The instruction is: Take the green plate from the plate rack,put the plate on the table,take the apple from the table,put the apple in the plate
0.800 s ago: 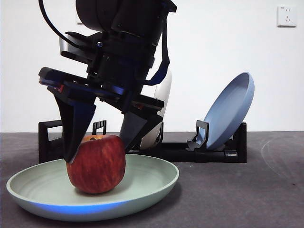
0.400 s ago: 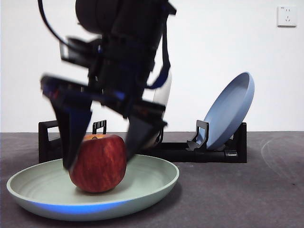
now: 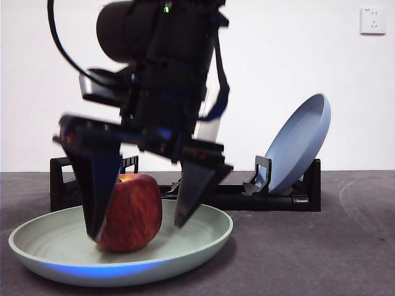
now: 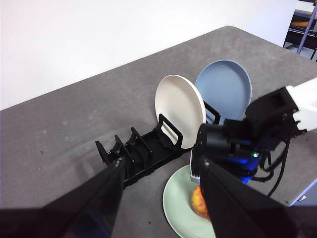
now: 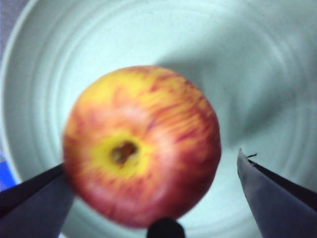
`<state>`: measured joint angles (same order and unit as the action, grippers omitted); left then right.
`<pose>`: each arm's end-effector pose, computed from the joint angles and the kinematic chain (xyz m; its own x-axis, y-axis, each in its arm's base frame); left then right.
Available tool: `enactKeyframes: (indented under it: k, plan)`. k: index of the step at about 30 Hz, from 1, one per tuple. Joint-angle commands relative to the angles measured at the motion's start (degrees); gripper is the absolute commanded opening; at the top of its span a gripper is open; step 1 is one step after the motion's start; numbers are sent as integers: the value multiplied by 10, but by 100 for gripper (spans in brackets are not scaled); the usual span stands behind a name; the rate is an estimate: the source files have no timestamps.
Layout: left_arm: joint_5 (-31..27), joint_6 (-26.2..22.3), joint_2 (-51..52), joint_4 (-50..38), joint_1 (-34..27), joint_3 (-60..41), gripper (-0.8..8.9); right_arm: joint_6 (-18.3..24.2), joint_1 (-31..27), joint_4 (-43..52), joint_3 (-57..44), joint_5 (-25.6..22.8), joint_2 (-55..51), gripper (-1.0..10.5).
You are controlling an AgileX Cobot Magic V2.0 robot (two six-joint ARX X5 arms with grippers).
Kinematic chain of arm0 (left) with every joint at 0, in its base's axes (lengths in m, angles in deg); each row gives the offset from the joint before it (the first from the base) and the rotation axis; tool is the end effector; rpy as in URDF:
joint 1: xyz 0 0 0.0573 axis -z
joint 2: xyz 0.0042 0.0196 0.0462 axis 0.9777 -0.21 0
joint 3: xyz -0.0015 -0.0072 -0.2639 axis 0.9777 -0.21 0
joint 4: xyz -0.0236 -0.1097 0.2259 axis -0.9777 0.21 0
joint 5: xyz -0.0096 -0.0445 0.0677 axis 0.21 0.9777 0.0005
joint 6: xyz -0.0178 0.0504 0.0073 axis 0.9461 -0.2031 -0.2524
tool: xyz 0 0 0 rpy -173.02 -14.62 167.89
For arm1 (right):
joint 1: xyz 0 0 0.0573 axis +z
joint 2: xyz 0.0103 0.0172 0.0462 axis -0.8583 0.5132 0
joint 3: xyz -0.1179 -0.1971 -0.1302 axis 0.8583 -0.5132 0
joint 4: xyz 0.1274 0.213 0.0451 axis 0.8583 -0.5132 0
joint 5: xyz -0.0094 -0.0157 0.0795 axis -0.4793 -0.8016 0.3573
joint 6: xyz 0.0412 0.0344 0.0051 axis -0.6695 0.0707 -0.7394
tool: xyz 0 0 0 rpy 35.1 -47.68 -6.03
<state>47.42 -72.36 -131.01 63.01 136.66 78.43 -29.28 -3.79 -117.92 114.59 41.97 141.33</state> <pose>0.0226 -0.0110 0.4683 0.8139 -0.4385 -0.3811 0.4858 0.8735 0.0324 0.2166 0.3170 0.1837 0.0792 0.2468 -0.9658 -0.7638 0.6376 0.1002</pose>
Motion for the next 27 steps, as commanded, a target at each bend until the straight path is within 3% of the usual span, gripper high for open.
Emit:
enactKeyframes:
  k: [1, 16, 27]
  plan:
    - [-1, 8, 3, -1, 2, 1, 255, 3, 2, -29, 41, -1, -8, 518]
    - [0, 28, 2, -2, 2, 1, 255, 60, 1, -322, 278, -31, -99, 500]
    - [82, 33, -28, -3, 2, 1, 255, 39, 1, -336, 281, -28, -306, 495]
